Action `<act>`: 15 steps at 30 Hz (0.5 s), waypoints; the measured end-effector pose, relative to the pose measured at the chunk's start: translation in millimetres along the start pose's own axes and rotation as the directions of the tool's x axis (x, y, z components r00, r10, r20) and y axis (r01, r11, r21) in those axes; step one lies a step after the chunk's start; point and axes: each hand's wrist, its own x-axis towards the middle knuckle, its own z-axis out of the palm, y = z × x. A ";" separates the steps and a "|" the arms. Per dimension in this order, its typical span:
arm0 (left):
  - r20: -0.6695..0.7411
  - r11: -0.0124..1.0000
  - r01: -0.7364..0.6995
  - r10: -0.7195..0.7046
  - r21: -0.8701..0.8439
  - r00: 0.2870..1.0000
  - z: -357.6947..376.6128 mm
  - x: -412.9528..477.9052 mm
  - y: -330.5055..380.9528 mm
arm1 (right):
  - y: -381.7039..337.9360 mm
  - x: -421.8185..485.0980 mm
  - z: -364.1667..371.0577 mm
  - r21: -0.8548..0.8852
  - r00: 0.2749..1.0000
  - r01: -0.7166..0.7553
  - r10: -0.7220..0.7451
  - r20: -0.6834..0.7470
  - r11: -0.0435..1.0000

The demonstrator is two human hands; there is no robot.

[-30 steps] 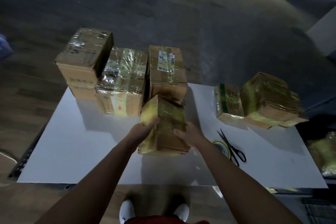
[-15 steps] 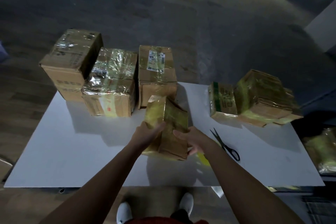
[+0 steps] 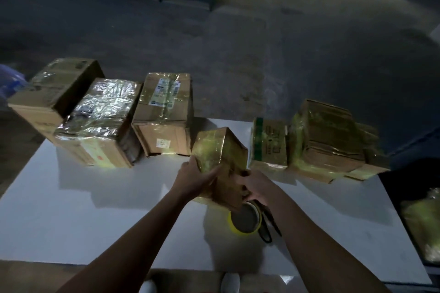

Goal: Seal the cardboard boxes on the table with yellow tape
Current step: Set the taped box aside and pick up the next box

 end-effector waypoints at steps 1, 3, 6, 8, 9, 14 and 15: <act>-0.011 0.999 -0.012 0.013 0.032 1.000 3.1 4.3 7.1 | -1.7 3.8 -7.2 -0.008 0.999 0.019 -0.020 -0.026 1.000; -0.012 0.993 -0.066 0.067 0.103 0.998 6.3 9.1 25.1 | -5.0 13.9 -20.7 -0.037 0.995 0.050 -0.053 -0.086 0.998; 0.022 0.970 -0.140 0.138 0.199 0.990 6.7 21.8 40.1 | -12.7 26.1 -37.0 -0.038 0.972 0.115 -0.120 -0.203 0.993; 0.054 0.972 -0.146 0.138 0.185 0.989 5.8 31.1 44.9 | -20.5 29.7 -44.9 -0.058 0.954 0.149 -0.159 -0.255 0.987; 0.064 0.977 -0.159 0.151 0.142 0.986 7.0 33.0 49.1 | -23.4 30.7 -47.8 -0.080 0.950 0.160 -0.176 -0.257 0.984; 0.176 0.987 -0.090 0.114 -0.135 0.978 13.5 38.0 46.7 | -30.6 33.7 -47.8 -0.203 0.945 0.266 -0.296 -0.137 0.942; 0.180 0.989 -0.077 0.099 -0.124 0.979 14.8 41.4 38.9 | -30.6 35.0 -46.4 -0.237 0.948 0.275 -0.303 -0.093 0.932</act>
